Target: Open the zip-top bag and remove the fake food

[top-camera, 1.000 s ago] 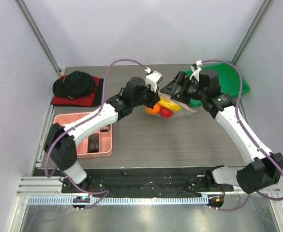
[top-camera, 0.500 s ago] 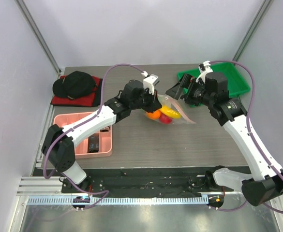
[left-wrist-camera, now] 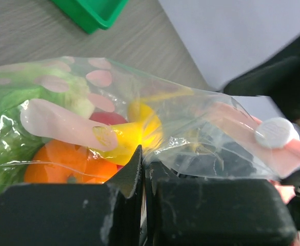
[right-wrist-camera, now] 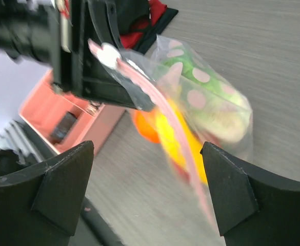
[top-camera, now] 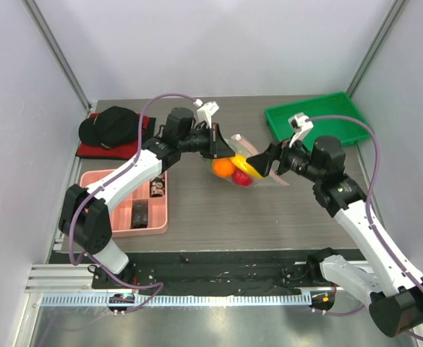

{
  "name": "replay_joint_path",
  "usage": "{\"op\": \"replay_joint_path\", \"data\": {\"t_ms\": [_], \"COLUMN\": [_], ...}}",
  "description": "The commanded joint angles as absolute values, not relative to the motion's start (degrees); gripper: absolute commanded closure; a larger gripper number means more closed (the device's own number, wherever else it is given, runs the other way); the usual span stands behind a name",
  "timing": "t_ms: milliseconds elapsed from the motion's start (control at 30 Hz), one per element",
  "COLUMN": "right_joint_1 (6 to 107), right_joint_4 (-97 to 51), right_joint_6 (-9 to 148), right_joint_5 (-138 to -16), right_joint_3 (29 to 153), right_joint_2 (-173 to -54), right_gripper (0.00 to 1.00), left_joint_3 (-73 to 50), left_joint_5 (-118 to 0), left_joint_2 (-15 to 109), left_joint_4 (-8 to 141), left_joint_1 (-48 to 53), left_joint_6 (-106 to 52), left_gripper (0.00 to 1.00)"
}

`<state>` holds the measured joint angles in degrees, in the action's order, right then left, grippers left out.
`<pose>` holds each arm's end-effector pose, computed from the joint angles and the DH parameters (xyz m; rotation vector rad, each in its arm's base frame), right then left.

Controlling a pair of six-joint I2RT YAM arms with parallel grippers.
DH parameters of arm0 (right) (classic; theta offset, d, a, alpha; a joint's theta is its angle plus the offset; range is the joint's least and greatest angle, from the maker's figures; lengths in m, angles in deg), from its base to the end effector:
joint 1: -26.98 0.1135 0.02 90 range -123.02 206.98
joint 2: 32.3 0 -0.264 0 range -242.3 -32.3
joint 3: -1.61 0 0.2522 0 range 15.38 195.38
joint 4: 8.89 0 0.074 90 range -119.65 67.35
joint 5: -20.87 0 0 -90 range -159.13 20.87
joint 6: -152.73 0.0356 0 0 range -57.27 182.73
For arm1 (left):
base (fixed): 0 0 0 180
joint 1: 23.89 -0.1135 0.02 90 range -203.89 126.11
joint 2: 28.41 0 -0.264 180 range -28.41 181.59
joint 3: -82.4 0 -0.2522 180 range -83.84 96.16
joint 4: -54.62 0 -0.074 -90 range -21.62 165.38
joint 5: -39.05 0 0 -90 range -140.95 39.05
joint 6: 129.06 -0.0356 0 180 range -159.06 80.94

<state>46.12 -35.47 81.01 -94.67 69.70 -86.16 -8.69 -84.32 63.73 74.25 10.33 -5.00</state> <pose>0.1957 0.0842 0.3660 -0.3453 1.8160 0.8598 0.3009 -0.2283 0.3228 0.4235 2.1137 -1.3119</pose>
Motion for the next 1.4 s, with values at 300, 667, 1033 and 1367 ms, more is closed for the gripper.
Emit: {"op": "replay_joint_path", "data": {"t_ms": [300,667,1033,1367], "right_joint_1": [46.2,46.3,46.2,46.1], "right_joint_4": [-5.5,-7.5,-14.6,-15.2], "right_joint_6": [66.2,68.6,69.0,70.0], "right_joint_5": [-106.3,-114.7,-119.0,-120.2], "right_joint_3": [60.0,67.6,74.8,75.6], "right_joint_2": [-87.8,-96.5,-100.8,-101.1], "right_gripper": [0.35,0.76,0.99,0.99], "left_joint_3": [-4.8,-4.9,-17.3,-13.9], "left_joint_5": [-97.4,-96.5,-85.7,-91.6], "left_joint_2": [63.4,62.0,48.5,54.8], "left_joint_4": [73.2,73.6,60.2,60.9], "left_joint_1": [8.5,8.5,8.5,8.5], "left_joint_6": [-4.8,-4.6,-13.4,-15.2], "left_gripper": [1.00,1.00,0.30,0.61]}}
